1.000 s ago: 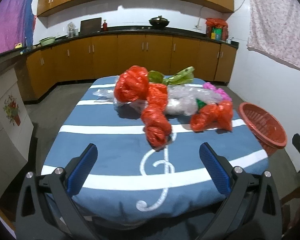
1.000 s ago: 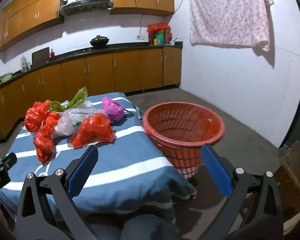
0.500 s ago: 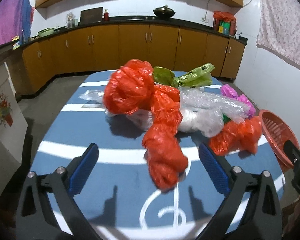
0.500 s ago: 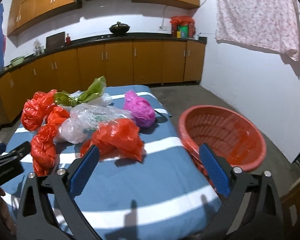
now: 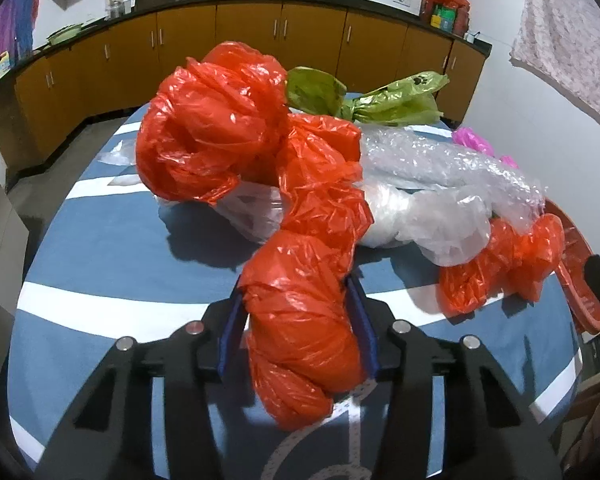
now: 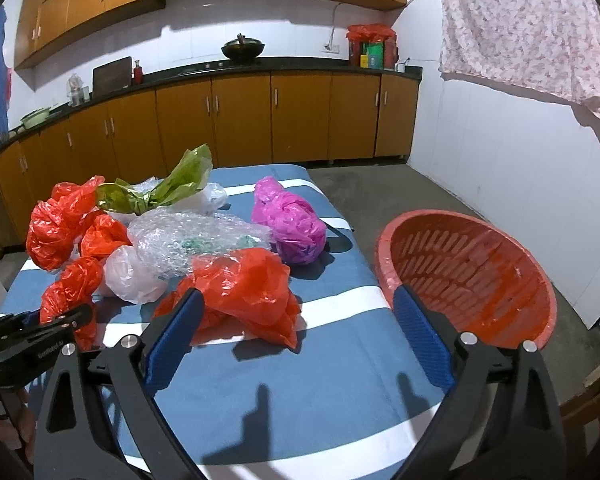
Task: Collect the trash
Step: 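Grasp a red bag with the left tool while the right tool grasps another red bag, then carry both red bags over the orange basket and open both tools to drop them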
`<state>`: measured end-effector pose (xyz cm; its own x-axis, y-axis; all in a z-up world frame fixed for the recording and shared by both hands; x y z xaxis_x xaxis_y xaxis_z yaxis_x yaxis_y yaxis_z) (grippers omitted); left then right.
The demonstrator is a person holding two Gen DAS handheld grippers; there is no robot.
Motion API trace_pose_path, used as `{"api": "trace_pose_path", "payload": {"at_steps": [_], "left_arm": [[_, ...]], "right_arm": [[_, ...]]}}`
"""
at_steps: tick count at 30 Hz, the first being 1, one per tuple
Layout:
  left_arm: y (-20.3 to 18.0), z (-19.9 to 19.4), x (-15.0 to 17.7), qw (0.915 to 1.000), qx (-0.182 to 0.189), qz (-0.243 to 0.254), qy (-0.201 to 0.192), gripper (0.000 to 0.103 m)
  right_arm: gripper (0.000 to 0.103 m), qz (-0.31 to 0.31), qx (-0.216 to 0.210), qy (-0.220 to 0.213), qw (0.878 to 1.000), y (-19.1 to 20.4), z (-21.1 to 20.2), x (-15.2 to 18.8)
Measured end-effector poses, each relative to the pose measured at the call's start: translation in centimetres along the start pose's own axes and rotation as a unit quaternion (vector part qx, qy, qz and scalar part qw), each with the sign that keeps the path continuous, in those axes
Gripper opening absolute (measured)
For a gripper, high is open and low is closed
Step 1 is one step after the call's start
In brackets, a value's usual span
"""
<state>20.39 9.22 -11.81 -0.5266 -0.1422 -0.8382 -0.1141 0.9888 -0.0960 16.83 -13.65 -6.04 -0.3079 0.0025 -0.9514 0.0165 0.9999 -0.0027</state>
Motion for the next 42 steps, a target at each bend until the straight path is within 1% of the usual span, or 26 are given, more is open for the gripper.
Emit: {"api": "trace_pose_path", "payload": {"at_steps": [4, 8, 10, 11, 13, 14, 15, 16, 18, 19, 20, 21, 23, 26, 32, 37, 42], "left_arm": [[0.6, -1.4, -0.3, 0.9997, -0.001, 0.007, -0.022, 0.043], [1.7, -3.5, -1.0, 0.9989, -0.011, 0.006, -0.046, 0.043], [2.3, -4.2, -1.4, 0.9985, -0.015, 0.002, -0.052, 0.044], [2.7, -4.5, -1.6, 0.9984, -0.016, -0.001, -0.054, 0.044], [3.3, -5.0, -2.0, 0.9980, -0.019, -0.008, -0.059, 0.044], [3.6, -5.1, -2.2, 0.9979, -0.020, -0.010, -0.060, 0.044], [3.8, -5.2, -2.4, 0.9978, -0.021, -0.012, -0.062, 0.044], [3.8, -5.3, -2.5, 0.9977, -0.020, -0.014, -0.063, 0.044], [3.8, -5.6, -2.6, 0.9976, -0.019, -0.015, -0.065, 0.044], [3.7, -5.6, -2.7, 0.9975, -0.018, -0.015, -0.066, 0.044], [3.5, -5.7, -2.6, 0.9975, -0.017, -0.015, -0.067, 0.044], [3.3, -5.8, -2.6, 0.9975, -0.015, -0.014, -0.068, 0.044], [3.3, -6.0, -2.5, 0.9975, -0.013, -0.013, -0.068, 0.044], [3.1, -6.3, -2.5, 0.9973, -0.012, -0.013, -0.071, 0.044], [2.5, -6.9, -3.0, 0.9968, -0.006, -0.010, -0.079, 0.044], [1.4, -7.4, -3.5, 0.9963, 0.007, -0.005, -0.086, 0.044], [-0.9, -7.6, -4.1, 0.9954, 0.030, 0.003, -0.091, 0.044]], "right_arm": [[0.094, -0.004, -0.007, -0.002, 1.000, 0.9, 0.8, -0.2], [0.094, 0.003, -0.013, 0.007, 1.000, 1.8, 2.3, 0.0], [0.092, 0.001, -0.010, 0.012, 1.000, 2.0, 3.1, 0.2], [0.089, -0.001, -0.008, 0.015, 1.000, 2.0, 3.4, 0.4], [0.074, -0.001, -0.011, 0.028, 1.000, 1.9, 4.1, 0.8], [0.060, 0.002, -0.018, 0.037, 0.999, 1.9, 4.5, 1.1], [0.049, 0.005, -0.024, 0.045, 0.999, 1.8, 4.8, 1.3], [0.045, 0.010, -0.031, 0.053, 0.998, 1.6, 5.0, 1.4], [0.032, 0.017, -0.035, 0.055, 0.998, 1.4, 5.0, 1.6], [0.028, 0.020, -0.038, 0.054, 0.998, 1.2, 4.8, 1.6], [0.021, 0.022, -0.040, 0.052, 0.998, 1.1, 4.6, 1.5], [0.017, 0.023, -0.042, 0.051, 0.998, 1.1, 4.4, 1.4], [0.012, 0.027, -0.046, 0.044, 0.998, 0.8, 3.9, 1.2], [0.009, 0.036, -0.050, 0.031, 0.998, 0.2, 3.0, 0.6], [0.008, 0.044, -0.048, 0.013, 0.998, -1.1, 1.6, -0.4], [0.008, 0.038, -0.031, -0.005, 0.999, -2.5, 0.2, -1.1], [0.008, 0.051, -0.005, -0.017, 0.999, -5.3, -0.7, -1.9]]}}
Point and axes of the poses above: each gripper's, at about its wrist camera, not at the fingertips, and z roughly the way its jaws point, y to its left, x to its underside, the point moved 2 cm from there along z, roughly the way its jaws point, and after that the axes turned 15 degrees about -y, right-handed, at the moved point
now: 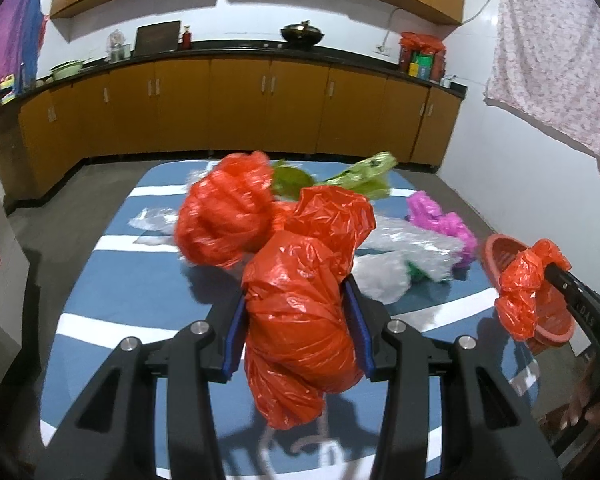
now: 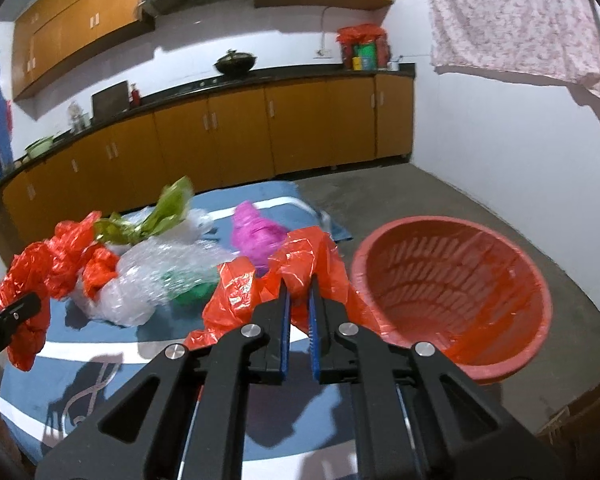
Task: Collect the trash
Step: 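Carry both red bags over the orange basket and open both tools to drop them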
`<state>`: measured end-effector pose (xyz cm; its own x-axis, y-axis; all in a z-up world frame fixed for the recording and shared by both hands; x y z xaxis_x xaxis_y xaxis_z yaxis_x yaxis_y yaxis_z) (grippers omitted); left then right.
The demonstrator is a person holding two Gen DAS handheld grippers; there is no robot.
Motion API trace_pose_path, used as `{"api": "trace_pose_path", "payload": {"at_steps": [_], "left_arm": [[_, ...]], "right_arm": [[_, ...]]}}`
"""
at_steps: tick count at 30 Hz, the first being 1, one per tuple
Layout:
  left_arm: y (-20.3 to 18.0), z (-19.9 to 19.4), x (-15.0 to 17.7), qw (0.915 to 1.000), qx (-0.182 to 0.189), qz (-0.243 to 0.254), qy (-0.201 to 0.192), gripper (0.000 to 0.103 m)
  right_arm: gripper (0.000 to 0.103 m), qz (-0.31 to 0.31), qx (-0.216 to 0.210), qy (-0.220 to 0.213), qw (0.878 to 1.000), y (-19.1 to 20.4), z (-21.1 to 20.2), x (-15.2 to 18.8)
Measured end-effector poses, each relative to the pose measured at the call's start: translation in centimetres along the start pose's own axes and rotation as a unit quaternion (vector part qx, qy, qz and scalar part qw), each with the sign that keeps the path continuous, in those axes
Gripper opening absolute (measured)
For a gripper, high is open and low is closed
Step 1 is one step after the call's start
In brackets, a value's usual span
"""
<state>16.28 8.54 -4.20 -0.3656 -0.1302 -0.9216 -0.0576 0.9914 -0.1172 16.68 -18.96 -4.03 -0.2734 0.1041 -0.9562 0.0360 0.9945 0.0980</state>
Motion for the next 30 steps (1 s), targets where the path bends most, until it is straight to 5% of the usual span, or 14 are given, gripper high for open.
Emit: {"api": "trace_pose_path", "payload": {"at_steps": [17, 30], "left_arm": [[-10.5, 2.4, -0.7, 0.9933, 0.109, 0.033, 0.014, 0.043], [-25.1, 8.8, -0.8, 0.9672, 0.240, 0.080, 0.024, 0.043]], "right_arm": [[0.008, 0.020, 0.101, -0.029, 0.994, -8.5, -0.7, -2.1], [0.008, 0.036, 0.171, -0.051, 0.983, -15.3, 0.5, -3.7]]}}
Point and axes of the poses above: each gripper's, at about its wrist camera, not at the fingertips, and z roughly the way its jaws point, y to its left, x to its underside, the point moved 2 cm from there along z, roughly the way its jaws point, and after that the axes turned 15 degrees about -y, right-handed, at the moved point
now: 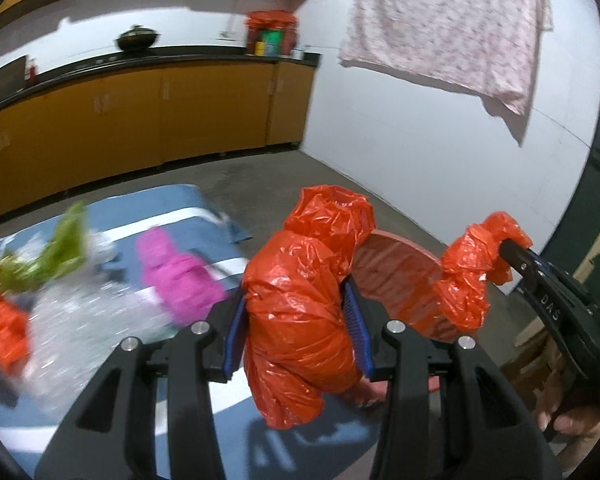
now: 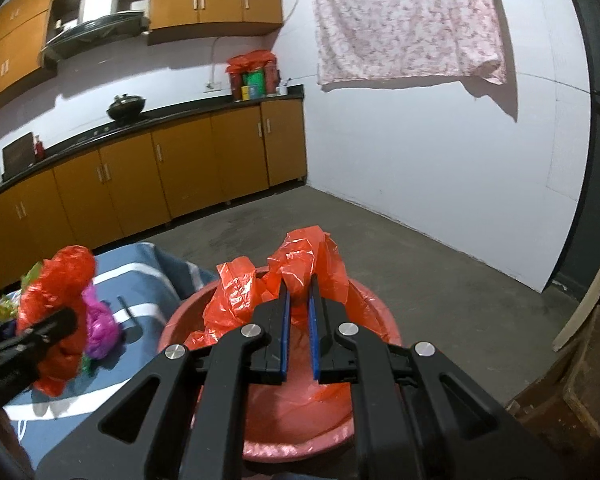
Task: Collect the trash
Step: 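Carry both red bags over the orange basket and open both tools to drop them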
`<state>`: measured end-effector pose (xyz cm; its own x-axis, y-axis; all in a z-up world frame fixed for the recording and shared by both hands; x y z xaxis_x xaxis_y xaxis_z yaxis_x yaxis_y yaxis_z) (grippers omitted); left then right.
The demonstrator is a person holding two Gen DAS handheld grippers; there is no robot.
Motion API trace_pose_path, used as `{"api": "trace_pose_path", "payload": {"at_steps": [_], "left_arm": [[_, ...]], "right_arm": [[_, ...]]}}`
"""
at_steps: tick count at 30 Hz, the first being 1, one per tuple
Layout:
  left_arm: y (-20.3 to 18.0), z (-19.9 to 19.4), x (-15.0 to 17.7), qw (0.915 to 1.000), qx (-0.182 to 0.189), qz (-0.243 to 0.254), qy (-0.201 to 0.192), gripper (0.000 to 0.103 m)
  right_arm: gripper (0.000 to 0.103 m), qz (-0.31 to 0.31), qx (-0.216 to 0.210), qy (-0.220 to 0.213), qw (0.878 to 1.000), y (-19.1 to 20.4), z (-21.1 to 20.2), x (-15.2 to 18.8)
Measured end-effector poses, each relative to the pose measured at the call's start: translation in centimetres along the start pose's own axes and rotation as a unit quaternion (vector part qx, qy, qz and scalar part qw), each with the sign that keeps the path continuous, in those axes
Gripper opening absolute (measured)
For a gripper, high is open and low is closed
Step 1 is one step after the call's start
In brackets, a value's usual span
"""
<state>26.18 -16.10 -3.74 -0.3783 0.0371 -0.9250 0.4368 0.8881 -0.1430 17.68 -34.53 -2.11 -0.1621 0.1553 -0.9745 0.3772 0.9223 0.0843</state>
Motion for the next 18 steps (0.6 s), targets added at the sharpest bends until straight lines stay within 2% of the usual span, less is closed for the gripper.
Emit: {"api": "trace_pose_path", "payload": {"at_steps": [6, 12, 16, 17, 18], "left_arm": [[-2.3, 4.5, 0.8, 0.9993, 0.029, 0.016, 0.018, 0.043], [-2.6, 7.3, 1.3, 0.9983, 0.044, 0.012, 0.037, 0.043], [-2.8, 8.2, 1.5, 0.9974, 0.055, 0.005, 0.046, 0.047], [-2.7, 8.4, 1.6, 0.9972, 0.057, 0.003, 0.048, 0.048], [-2.7, 8.6, 1.6, 0.9971, 0.057, 0.001, 0.050, 0.050]], "right_arm": [[0.008, 0.012, 0.013, 0.002, 1.000, -1.4, 1.6, 0.3], [0.008, 0.022, 0.021, 0.009, 0.999, -2.1, 2.9, 0.9], [0.009, 0.040, 0.009, 0.015, 0.999, -2.5, 3.7, 1.3], [0.011, 0.043, 0.007, 0.015, 0.999, -2.5, 3.7, 1.4], [0.018, 0.047, 0.003, 0.015, 0.999, -2.5, 3.7, 1.4]]}}
Point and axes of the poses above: each gripper's, at about its wrist camera, not at the fingertips, and z roughly the way its jaws point, y to its left, x to its underside, the point moved 2 cm from there along z, roughly the way its jaws point, and after that the axes turned 15 degrees about -y, right-handed, at the moved point
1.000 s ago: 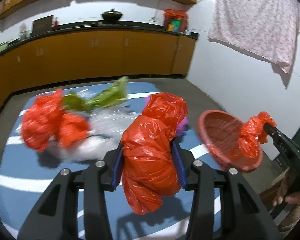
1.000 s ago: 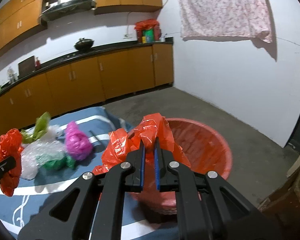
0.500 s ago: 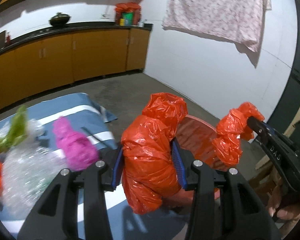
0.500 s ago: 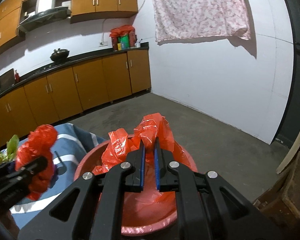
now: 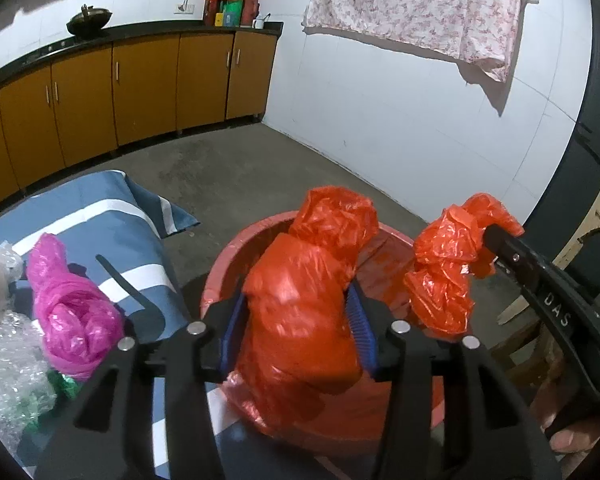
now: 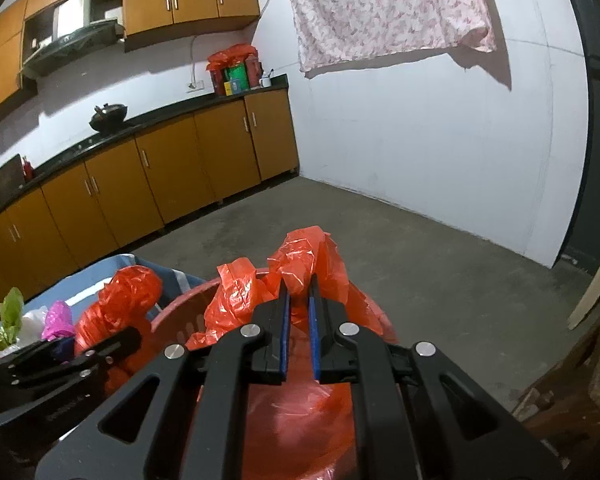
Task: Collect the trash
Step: 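Carry both red bags over the orange basket and open both tools to drop them, then grasp a red bag with the left tool while the right tool grasps the pink bag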
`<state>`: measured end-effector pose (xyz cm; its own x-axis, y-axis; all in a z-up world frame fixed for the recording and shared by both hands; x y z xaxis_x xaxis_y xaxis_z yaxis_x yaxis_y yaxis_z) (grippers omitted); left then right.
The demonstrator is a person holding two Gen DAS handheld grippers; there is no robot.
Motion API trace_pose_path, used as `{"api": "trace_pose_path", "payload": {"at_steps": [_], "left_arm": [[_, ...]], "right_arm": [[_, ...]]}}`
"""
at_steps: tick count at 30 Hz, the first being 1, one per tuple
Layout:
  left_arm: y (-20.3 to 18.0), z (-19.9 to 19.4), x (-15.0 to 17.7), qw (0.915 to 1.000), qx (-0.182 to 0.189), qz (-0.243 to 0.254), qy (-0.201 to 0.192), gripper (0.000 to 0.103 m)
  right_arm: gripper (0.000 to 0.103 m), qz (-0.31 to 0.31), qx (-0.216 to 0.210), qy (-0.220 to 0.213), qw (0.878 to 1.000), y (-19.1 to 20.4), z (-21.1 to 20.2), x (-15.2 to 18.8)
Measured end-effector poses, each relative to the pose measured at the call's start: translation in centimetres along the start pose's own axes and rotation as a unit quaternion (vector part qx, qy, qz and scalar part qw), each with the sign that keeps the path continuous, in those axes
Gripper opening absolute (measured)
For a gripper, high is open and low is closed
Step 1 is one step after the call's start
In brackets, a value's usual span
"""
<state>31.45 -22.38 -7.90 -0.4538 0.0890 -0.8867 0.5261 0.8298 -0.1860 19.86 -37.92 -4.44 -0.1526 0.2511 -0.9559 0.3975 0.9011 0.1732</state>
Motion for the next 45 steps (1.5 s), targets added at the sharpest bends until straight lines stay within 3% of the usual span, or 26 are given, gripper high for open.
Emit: {"api": "trace_pose_path", "payload": {"at_steps": [1, 3, 8, 10, 12, 14, 23, 30, 39, 45], "left_arm": [[0.1, -0.1, 0.0, 1.0000, 0.001, -0.002, 0.001, 0.054], [0.2, 0.0, 0.1, 1.0000, 0.001, -0.004, 0.001, 0.060], [1.6, -1.1, 0.3, 0.9997, -0.013, -0.020, 0.002, 0.066], [2.3, -2.2, 0.2, 0.9993, -0.025, -0.026, -0.003, 0.072], [3.1, -4.2, 0.3, 0.9983, -0.052, -0.020, -0.017, 0.080], [3.7, -6.4, 0.5, 0.9963, -0.078, -0.008, -0.034, 0.086], [9.1, -17.7, 3.5, 0.9750, -0.211, -0.001, -0.068, 0.096], [15.2, -25.0, 5.8, 0.9450, -0.317, -0.036, -0.073, 0.097], [22.1, -29.6, 7.1, 0.9165, -0.384, -0.078, -0.081, 0.097], [26.2, -29.0, 5.6, 0.9127, -0.386, -0.100, -0.087, 0.097]], "right_arm": [[0.025, 0.003, -0.004, 0.001, 1.000, -0.1, 0.0, 0.1], [0.049, 0.012, -0.006, -0.001, 1.000, -0.3, -0.2, 0.1], [0.060, 0.008, 0.005, -0.010, 1.000, -0.6, -1.1, -0.1], [0.074, 0.004, 0.013, -0.014, 1.000, -0.7, -1.5, -0.3], [0.097, -0.003, 0.024, -0.032, 0.999, -0.7, -2.6, -0.5], [0.101, -0.013, 0.026, -0.049, 0.998, -0.5, -3.5, -0.5], [0.101, -0.070, -0.026, -0.024, 0.997, 4.1, -5.6, 1.5], [0.101, -0.078, -0.089, -0.005, 0.993, 9.0, -7.2, 2.8], [0.101, -0.097, -0.160, 0.034, 0.982, 15.8, -6.7, 4.6], [0.088, -0.074, -0.172, 0.070, 0.980, 18.9, -2.6, 4.7]]}}
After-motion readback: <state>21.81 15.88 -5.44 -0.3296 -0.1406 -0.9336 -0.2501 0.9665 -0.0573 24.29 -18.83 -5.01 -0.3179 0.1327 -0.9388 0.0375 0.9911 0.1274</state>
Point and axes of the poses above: each gripper's, at about its wrist camera, not at the fingertips, and z roughly the way its jaws point, y to its left, x to its underside, the point moved 2 cm from there along z, roughly the way its jaws point, and after that the axes turned 15 degrees about -y, right-handed, at the moved point
